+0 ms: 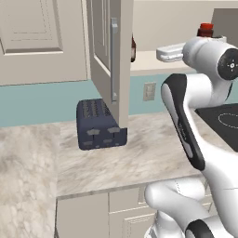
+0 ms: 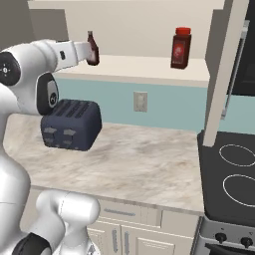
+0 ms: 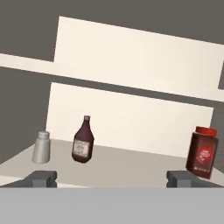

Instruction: Collect the paprika, ketchup, and shaker from the cabinet and place them next to the stove.

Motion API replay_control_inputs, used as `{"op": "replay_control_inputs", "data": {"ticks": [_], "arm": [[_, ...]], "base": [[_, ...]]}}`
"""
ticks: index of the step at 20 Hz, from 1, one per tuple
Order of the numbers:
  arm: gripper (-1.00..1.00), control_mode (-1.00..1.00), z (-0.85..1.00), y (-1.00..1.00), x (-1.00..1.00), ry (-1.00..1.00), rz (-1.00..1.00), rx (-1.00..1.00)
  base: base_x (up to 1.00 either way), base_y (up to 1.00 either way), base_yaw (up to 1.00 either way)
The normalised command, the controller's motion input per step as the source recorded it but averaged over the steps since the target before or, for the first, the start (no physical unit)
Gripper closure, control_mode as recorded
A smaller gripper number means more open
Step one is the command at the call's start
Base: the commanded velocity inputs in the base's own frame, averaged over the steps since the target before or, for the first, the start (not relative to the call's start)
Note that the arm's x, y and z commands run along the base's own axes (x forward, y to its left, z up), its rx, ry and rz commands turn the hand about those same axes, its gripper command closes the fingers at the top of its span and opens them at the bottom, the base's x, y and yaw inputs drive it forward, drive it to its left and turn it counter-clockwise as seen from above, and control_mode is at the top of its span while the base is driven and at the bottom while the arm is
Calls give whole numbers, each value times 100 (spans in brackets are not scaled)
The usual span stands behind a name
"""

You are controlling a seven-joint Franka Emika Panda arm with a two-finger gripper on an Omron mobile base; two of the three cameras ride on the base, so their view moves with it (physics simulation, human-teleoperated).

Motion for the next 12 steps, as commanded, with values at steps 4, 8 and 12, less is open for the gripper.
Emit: {"op": "replay_control_inputs", "data": {"ticks": [4,8,12], "arm": [[-100,-100,0,0,23,0,0,0],[-100,-100,-1,0,32,0,1,2],[-100,-100,-1,0,40,0,10,9]], "base": [[0,0,0],[0,0,0],[0,0,0]]}}
